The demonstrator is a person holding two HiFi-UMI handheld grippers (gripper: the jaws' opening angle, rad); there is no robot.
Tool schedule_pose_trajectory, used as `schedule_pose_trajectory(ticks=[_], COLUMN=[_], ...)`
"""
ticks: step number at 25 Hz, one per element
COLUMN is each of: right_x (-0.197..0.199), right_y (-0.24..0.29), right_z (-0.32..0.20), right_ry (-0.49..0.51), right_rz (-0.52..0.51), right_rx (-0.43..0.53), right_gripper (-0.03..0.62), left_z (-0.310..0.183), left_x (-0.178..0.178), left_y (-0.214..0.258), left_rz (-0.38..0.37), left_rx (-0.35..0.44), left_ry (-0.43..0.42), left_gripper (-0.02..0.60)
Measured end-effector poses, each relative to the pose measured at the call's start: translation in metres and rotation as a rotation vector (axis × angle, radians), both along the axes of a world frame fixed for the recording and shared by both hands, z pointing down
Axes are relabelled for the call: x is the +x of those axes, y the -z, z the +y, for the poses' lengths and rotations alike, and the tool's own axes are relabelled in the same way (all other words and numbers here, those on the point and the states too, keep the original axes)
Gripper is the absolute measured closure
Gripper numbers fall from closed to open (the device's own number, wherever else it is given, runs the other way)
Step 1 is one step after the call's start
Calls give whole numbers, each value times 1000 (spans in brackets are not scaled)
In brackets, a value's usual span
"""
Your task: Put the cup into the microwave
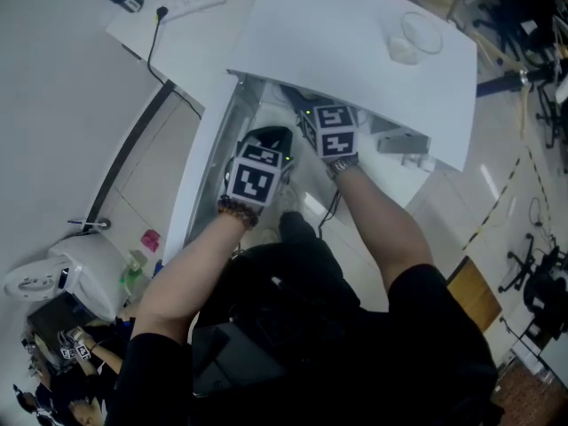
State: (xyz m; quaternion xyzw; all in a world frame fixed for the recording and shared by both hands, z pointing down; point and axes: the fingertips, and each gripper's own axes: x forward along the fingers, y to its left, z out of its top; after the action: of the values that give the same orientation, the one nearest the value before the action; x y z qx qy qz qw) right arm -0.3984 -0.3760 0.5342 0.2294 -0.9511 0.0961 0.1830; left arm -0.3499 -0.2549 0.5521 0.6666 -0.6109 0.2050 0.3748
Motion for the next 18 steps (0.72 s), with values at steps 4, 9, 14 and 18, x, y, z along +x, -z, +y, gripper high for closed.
schedule_pose_trajectory(ticks=[4, 9, 14, 18], right_x=[-4, -7, -11, -15], right_y=[-5, -15, -13, -11], right_z=[-3, -6, -13, -15], right_ry=[3, -3, -10, -11], right_rz=[8, 12, 9, 4], right_rx=[-7, -21, 8, 21], right_gripper=[138, 138, 138, 134], left_z=[-4, -6, -7, -9], left_x=[-2, -6, -8, -11], left_y=[-2, -7, -11, -11], left_rz=[3, 5, 8, 7], left_rx=[-4, -11, -20, -20], left_ry=[3, 10, 16, 21], left_gripper=[581, 581, 581, 581])
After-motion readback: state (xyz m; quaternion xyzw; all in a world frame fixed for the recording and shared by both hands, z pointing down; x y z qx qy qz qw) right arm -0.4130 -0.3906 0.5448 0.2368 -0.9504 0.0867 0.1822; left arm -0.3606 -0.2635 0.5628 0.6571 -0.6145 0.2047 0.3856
